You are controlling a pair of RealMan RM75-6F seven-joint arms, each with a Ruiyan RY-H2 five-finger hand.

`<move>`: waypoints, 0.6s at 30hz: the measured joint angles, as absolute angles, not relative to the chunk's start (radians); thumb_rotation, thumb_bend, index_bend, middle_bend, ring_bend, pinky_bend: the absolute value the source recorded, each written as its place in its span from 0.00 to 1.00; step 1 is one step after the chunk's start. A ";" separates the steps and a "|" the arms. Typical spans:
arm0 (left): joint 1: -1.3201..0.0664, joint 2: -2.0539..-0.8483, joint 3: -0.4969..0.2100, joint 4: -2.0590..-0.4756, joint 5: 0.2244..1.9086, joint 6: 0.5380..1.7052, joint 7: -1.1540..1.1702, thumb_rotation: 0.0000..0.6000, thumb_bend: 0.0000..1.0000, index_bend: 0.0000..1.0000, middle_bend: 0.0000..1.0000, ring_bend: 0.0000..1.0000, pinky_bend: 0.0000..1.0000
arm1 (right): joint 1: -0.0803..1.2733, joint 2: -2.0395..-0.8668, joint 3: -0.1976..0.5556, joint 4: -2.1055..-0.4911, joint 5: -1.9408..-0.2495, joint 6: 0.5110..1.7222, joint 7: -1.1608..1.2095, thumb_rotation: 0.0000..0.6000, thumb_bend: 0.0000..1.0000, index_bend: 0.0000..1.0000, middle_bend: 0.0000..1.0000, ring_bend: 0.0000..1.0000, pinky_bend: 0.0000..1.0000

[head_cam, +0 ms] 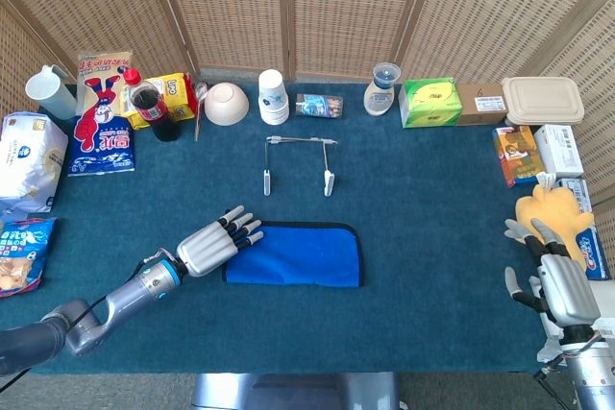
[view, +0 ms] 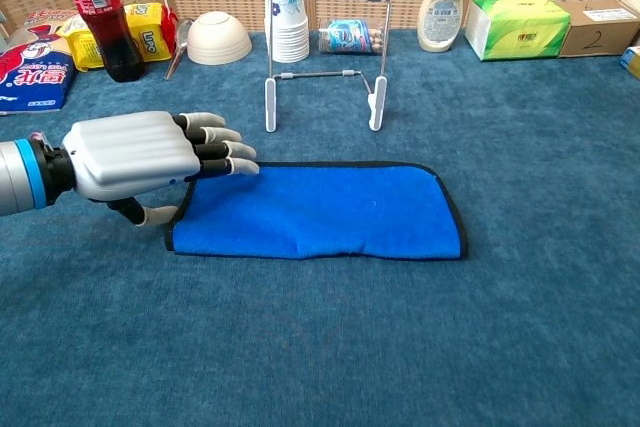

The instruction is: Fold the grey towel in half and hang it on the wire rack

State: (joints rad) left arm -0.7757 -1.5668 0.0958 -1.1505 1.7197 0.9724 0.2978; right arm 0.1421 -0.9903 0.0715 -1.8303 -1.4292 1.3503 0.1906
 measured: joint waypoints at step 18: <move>-0.787 -1.620 0.074 -1.114 1.726 1.000 0.287 1.00 0.39 0.00 0.01 0.00 0.00 | 0.130 -0.987 0.072 -1.833 -1.423 1.362 0.194 1.00 0.50 0.11 0.25 0.03 0.00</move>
State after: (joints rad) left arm -0.7867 -1.6204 0.0743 -1.1139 1.7256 1.0000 0.2872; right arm 0.1298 -0.9871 0.0723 -1.8329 -1.4234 1.3615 0.1936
